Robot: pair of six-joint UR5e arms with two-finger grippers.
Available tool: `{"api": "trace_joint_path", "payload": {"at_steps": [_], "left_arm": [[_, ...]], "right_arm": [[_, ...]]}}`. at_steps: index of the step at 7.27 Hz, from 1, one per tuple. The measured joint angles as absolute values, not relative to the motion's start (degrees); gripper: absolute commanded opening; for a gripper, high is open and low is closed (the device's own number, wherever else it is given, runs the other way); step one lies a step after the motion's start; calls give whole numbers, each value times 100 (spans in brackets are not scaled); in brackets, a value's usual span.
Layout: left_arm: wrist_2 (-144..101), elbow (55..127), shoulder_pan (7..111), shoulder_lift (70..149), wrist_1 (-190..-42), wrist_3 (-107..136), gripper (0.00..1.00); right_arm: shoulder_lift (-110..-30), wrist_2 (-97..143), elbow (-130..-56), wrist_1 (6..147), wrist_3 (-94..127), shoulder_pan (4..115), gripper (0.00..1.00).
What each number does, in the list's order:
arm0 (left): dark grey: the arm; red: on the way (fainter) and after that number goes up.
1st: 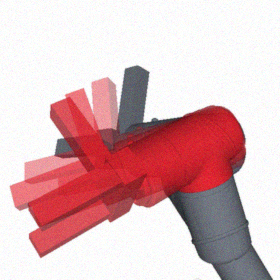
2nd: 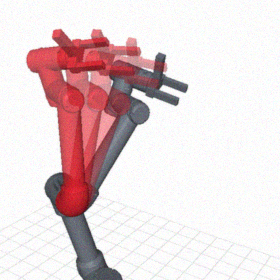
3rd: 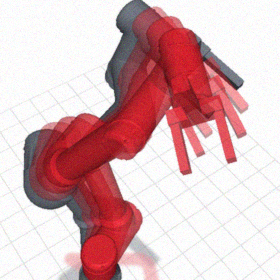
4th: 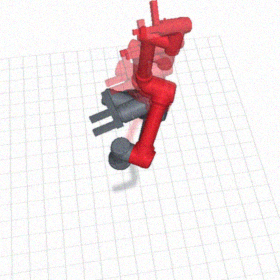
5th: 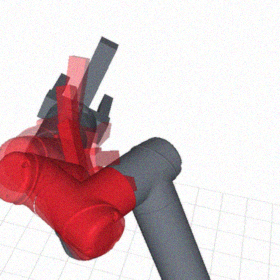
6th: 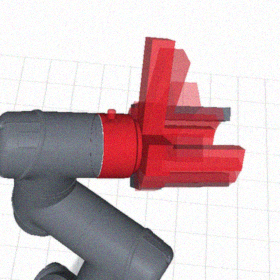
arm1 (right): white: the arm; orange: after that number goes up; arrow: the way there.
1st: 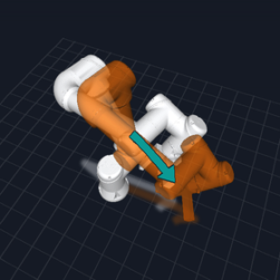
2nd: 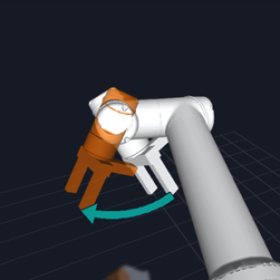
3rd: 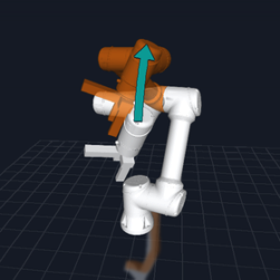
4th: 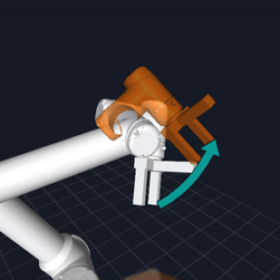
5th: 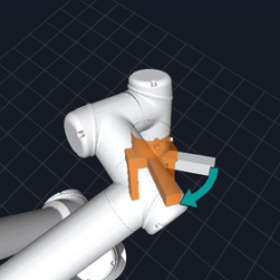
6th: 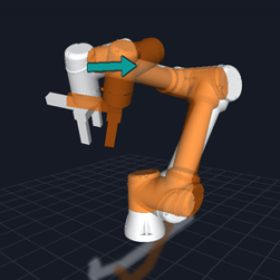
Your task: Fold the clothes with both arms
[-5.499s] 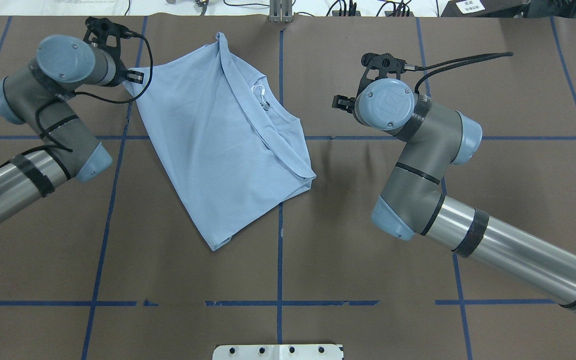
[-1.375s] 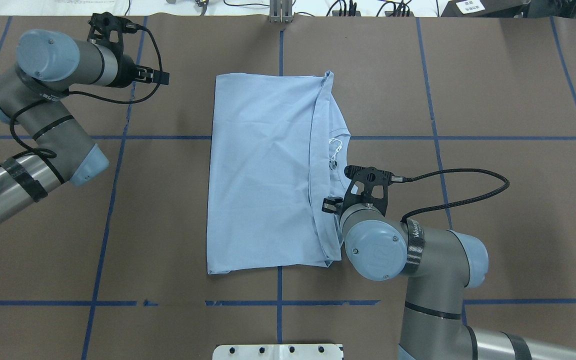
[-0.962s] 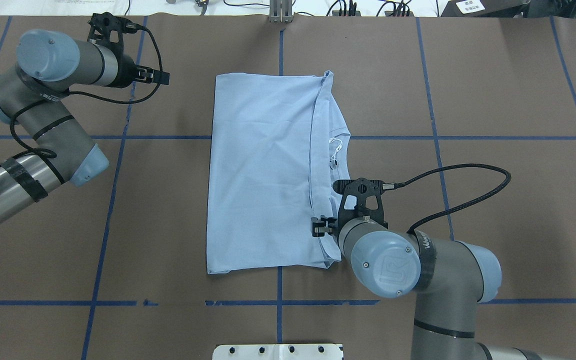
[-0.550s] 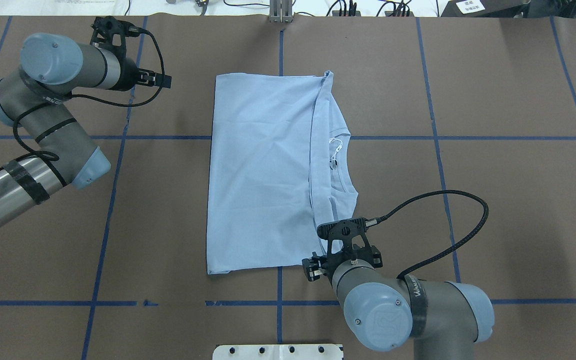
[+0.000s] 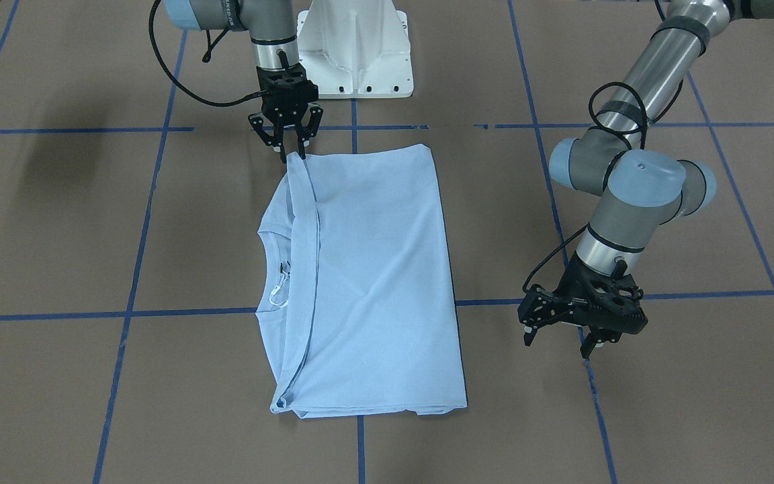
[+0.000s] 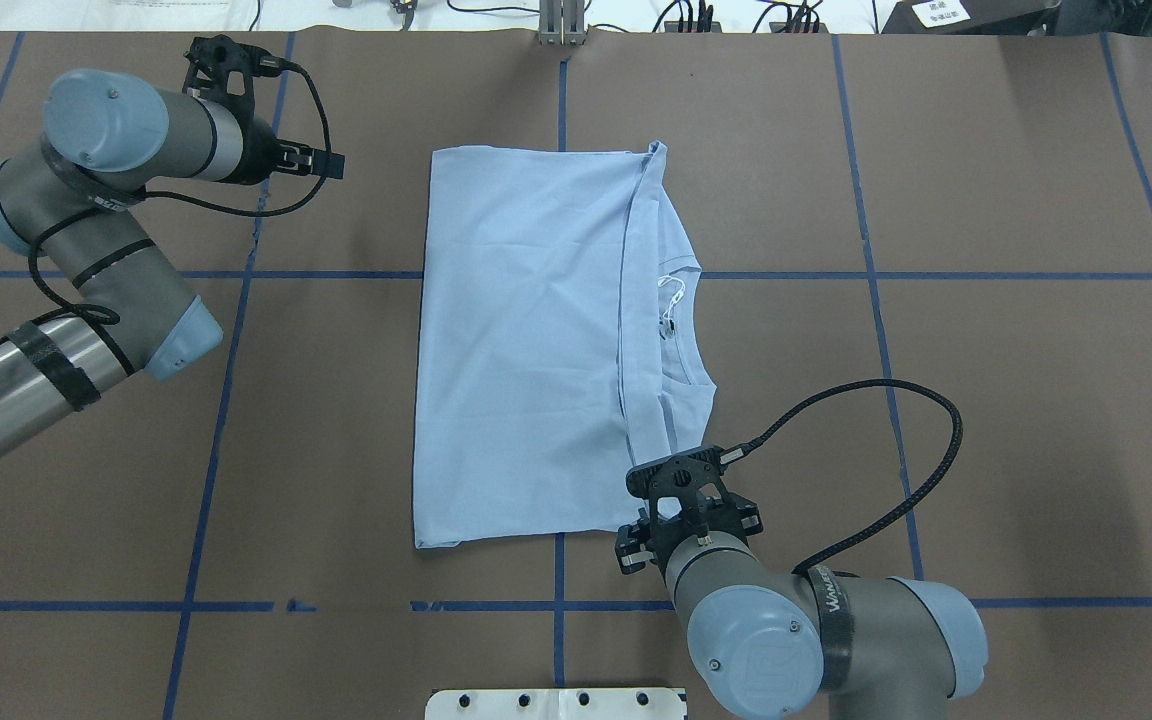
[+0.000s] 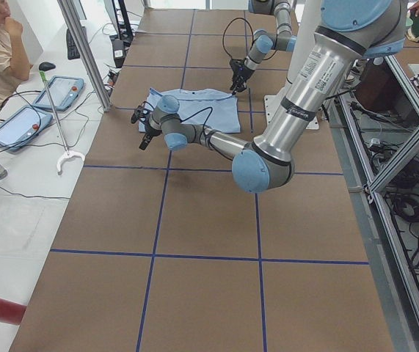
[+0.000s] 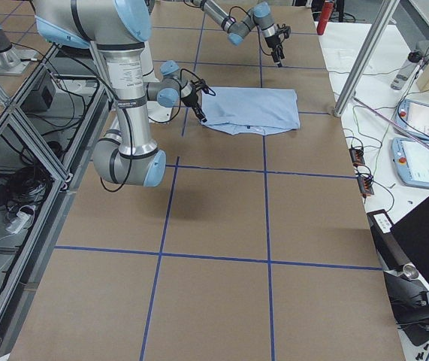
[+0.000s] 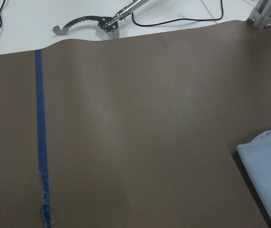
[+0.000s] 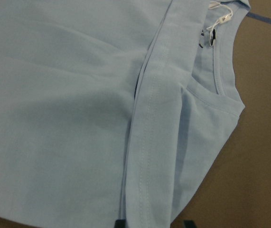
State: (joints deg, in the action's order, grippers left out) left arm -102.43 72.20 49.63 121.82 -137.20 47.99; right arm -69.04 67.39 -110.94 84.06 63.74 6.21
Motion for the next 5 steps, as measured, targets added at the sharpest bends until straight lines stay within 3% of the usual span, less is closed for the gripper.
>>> {"api": "trace_joint_path", "payload": {"at_steps": [2, 4, 5], "left_arm": [[-10244, 7217, 4958, 12182, -13720, 4799, 100], [-10240, 7216, 4957, 12182, -13720, 4799, 100], [-10239, 7216, 4957, 12182, -13720, 4799, 100]], "right_arm": [[-6908, 6680, -11086, 8403, 6179, 600, 28], [-6906, 6662, -11085, 8402, 6105, 565, 0], [-6903, 6637, -11088, 8402, 6103, 548, 0]]}}
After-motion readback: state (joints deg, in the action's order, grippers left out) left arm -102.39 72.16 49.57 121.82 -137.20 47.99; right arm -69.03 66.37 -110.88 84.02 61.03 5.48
